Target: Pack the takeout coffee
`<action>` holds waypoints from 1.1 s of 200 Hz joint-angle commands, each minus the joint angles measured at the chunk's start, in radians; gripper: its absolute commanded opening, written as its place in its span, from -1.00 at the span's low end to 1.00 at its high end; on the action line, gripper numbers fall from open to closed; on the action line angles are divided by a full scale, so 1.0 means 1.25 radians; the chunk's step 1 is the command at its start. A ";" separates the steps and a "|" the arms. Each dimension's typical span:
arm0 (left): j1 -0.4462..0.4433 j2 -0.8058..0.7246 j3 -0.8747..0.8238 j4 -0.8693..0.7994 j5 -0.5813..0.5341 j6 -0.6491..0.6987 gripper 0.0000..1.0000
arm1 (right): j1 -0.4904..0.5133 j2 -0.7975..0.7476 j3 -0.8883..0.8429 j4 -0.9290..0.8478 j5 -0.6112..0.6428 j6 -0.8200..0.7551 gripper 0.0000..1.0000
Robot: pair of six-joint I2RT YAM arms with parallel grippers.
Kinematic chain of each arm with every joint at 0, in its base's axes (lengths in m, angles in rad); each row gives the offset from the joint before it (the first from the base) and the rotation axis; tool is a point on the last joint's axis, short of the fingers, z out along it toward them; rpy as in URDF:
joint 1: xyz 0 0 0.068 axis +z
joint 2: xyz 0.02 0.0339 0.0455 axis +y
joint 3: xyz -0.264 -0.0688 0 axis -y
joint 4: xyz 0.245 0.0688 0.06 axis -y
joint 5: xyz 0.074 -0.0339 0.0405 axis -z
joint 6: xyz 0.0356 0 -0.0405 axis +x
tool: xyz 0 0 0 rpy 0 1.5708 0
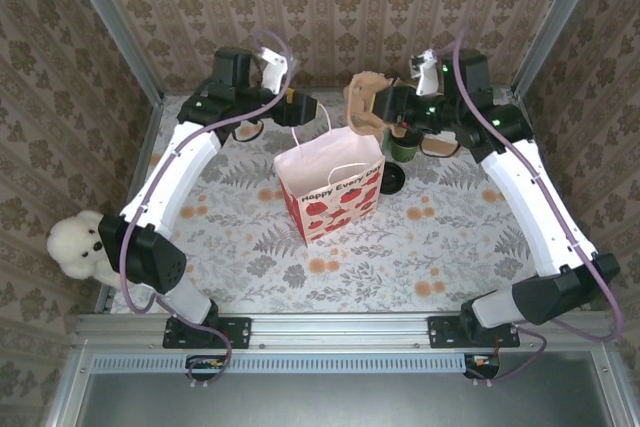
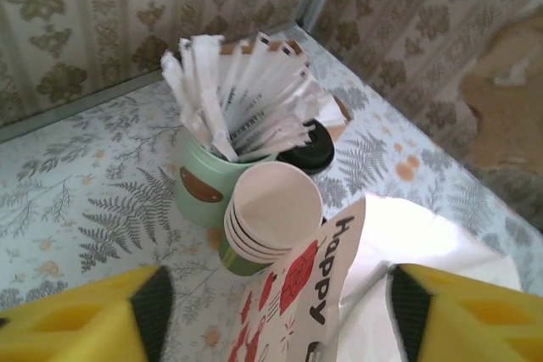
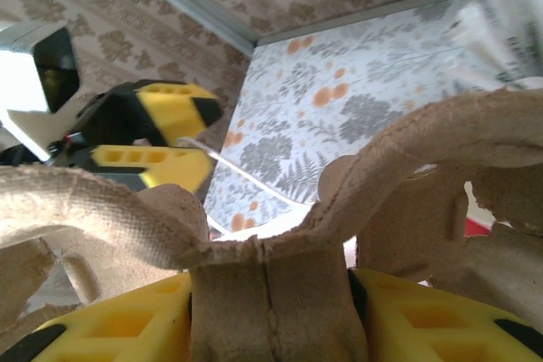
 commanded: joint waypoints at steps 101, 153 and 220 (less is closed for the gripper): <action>0.000 0.007 0.017 -0.035 0.049 0.003 -0.92 | 0.101 0.098 0.010 -0.084 -0.111 -0.013 -0.08; -0.017 -0.011 0.003 0.013 0.089 -0.124 -1.00 | 0.129 0.094 0.031 -0.263 -0.014 -0.062 -0.08; -0.067 -0.031 -0.018 -0.005 0.158 -0.188 -1.00 | 0.186 0.058 0.043 -0.402 0.093 -0.045 -0.06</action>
